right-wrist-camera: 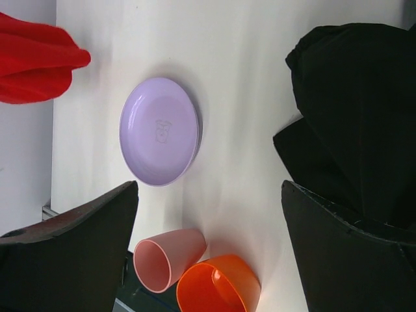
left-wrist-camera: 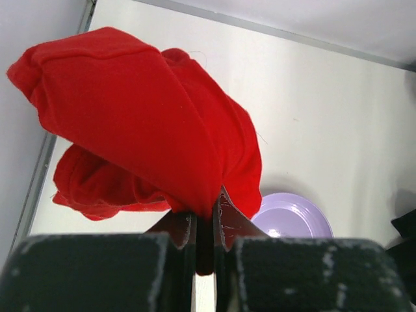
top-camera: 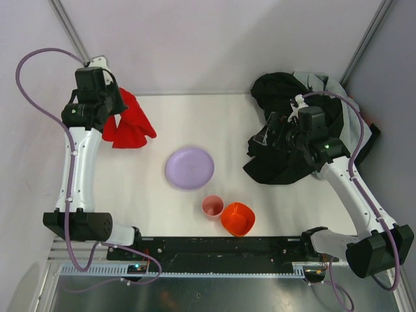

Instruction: Pick out a specific cloth from the pile

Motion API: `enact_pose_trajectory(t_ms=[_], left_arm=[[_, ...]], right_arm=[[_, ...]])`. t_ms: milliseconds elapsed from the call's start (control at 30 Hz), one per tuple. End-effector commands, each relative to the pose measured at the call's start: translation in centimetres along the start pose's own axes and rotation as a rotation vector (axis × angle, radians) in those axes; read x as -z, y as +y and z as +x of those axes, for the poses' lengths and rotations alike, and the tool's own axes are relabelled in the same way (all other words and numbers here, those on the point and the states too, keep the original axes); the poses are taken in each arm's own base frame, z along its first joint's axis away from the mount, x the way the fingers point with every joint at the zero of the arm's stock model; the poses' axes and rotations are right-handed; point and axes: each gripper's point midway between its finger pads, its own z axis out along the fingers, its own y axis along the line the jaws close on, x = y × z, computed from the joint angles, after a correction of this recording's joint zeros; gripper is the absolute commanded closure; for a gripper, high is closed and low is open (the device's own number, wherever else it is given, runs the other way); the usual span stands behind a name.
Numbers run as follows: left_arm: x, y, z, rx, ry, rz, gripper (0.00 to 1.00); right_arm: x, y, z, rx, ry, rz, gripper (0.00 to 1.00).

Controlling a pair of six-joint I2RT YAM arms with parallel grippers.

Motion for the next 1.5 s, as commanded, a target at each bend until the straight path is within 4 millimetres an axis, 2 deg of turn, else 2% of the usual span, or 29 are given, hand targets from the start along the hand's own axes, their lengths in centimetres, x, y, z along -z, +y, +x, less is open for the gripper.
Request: enact_pose_trajectory(t_ms=[0,467,900,1200,1333,1467], left_arm=[[0.2,-0.6,0.1,-0.023,-0.026,0.049,0.99],[-6.0,0.1,9.9,0.016,0.219,0.026,0.99],[-11.0,1.5,19.0,0.165,0.435,-0.102,0.99],[-14.0,2.5,27.5,0.227,0.627,-0.186,0.99],[-14.5,2.5,29.2,0.242,0.666,-0.193,0.99],[-14.3,2.4,28.5,0.243,0.644,-0.183,0.99]], right_arm=[[-0.3,-0.1,-0.5,0.006,-0.025,0.012,0.05],[-0.3,-0.9,0.8,0.002,0.001,0.033,0.04],[-0.2,-1.6,1.5,0.005,0.010,0.050,0.04],[0.1,-1.9,2.2,0.009,0.018,0.055,0.01],[0.2,-1.9,2.3,0.008,0.021,0.051,0.01],[0.3,-1.4,2.3,-0.001,0.023,0.032,0.01]])
